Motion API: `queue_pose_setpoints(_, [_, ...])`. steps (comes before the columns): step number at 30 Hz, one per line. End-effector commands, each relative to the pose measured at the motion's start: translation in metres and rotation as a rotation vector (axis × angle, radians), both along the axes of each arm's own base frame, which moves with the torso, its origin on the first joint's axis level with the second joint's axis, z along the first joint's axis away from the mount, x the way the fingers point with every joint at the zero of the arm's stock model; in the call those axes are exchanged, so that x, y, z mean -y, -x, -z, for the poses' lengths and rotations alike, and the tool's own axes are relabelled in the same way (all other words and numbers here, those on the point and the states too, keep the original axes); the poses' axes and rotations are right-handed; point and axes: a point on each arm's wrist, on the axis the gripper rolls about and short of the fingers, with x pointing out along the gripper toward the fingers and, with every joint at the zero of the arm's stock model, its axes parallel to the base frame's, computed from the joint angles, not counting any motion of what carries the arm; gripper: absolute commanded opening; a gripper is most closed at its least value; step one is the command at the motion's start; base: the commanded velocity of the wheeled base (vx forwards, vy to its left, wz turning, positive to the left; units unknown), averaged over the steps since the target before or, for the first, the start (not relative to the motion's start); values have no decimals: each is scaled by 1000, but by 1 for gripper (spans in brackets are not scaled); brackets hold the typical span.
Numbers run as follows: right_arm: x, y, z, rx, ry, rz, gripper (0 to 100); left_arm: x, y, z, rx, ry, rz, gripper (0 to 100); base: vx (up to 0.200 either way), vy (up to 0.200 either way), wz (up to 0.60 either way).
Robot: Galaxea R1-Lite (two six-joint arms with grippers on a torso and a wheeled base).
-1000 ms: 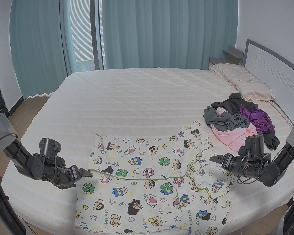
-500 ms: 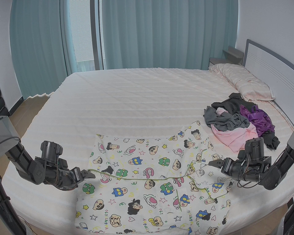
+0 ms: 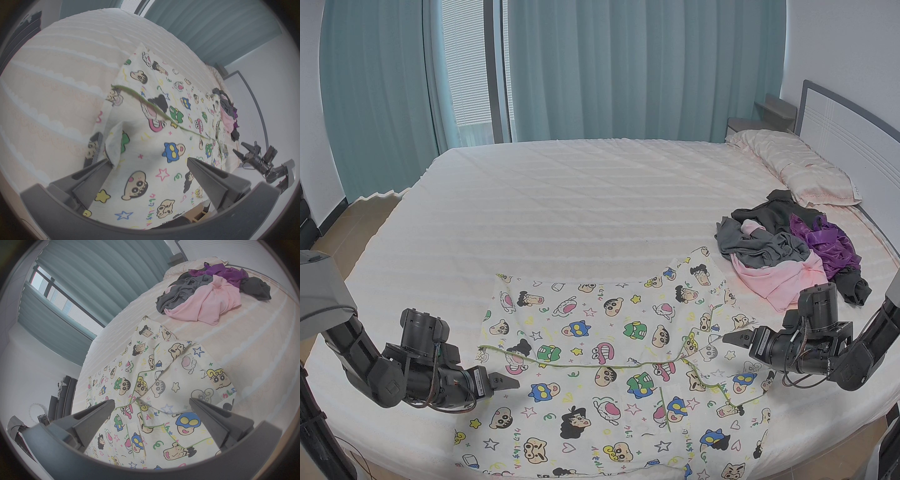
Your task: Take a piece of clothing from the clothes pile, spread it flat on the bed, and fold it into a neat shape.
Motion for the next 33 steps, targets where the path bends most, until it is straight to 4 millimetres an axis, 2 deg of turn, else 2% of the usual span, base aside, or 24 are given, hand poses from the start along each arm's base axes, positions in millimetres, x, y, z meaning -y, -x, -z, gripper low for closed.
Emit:
queue_pose_setpoints(1, [0, 0, 1, -3, 0, -2, 100, 7, 10, 7, -39, -12, 40, 100, 0, 0, 0])
queue_pose_setpoints(5, [0, 0, 2, -6, 1, -2, 100, 16, 24, 11, -67, -22, 90, 100, 0, 0, 0])
queue_pose_setpoints(14, [0, 0, 2, -8, 1, -2, 100, 22, 30, 15, -96, -27, 120, 100, 0, 0, 0])
queue_pose_setpoints(22, [0, 0, 3, -11, 2, -2, 100, 31, 47, 15, -114, -37, 187, 100, 0, 0, 0])
queue_pose_setpoints(31, [0, 0, 0, -2, 1, -1, 100, 32, 58, -12, -18, 0, 193, 100, 0, 0, 0])
queue_pose_setpoints(32, [0, 0, 0, -2, 1, -1, 100, 29, 57, -25, 34, 24, 150, 100, 0, 0, 0])
queue_pose_setpoints(33, [0, 0, 0, -2, 1, -1, 100, 26, 55, -29, 49, 28, 119, 100, 0, 0, 0])
